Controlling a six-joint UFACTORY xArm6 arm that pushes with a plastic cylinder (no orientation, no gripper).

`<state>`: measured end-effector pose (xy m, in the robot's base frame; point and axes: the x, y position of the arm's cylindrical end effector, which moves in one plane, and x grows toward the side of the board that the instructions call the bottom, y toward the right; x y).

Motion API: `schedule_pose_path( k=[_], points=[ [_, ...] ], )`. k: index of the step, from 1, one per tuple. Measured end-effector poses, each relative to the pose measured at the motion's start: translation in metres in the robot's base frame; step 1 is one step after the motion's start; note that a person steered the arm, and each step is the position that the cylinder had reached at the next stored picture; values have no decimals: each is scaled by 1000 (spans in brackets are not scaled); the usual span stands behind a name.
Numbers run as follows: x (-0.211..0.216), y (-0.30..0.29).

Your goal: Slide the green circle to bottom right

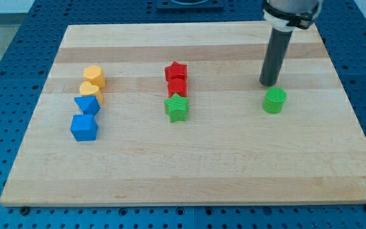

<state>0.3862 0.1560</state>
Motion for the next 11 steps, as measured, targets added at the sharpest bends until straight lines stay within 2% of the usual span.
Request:
schedule_pose_path(
  k=[1, 3, 4, 6, 8, 9, 11],
  points=[
    [19, 20],
    [92, 39],
    [84, 39],
    [-49, -2],
    [26, -34],
    [42, -5],
    [134, 50]
  ],
)
